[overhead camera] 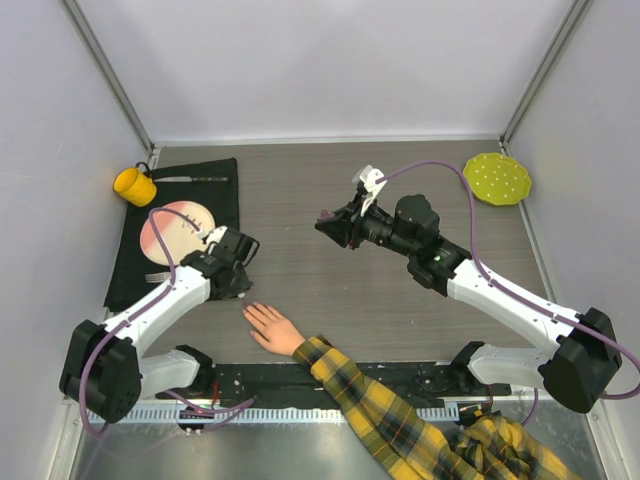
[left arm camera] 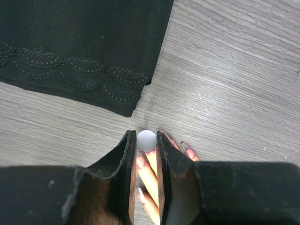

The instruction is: Paint the nails

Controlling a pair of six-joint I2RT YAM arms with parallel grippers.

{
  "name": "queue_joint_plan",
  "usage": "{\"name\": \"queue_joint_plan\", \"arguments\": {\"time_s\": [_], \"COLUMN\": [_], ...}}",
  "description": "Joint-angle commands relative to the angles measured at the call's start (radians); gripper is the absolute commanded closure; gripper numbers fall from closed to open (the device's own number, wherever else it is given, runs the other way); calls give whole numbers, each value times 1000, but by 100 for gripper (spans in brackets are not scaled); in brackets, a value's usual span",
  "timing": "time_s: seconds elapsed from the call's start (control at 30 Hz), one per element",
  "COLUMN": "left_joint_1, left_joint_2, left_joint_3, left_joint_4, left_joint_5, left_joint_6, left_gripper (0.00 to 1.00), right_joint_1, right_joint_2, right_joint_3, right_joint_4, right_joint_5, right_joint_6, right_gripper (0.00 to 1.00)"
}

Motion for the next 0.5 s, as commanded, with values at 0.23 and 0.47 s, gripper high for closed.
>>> {"name": "queue_joint_plan", "arguments": {"time_s": [0.23,0.47], "left_joint_1": [5,5], "left_joint_2": [29,43], "left_joint_3": [21,25], "left_joint_4": [29,27], "left_joint_5": [-38,-50], "left_joint_6": [2,5], "left_gripper": [100,100], "right_joint_1": [-4,-4], "right_joint_2": [-13,-10], "right_joint_3": [23,25], "right_joint_4": [63,62], "right_joint_5": [-4,-4], "right_joint_6": [2,1], "right_gripper": [99,99]}}
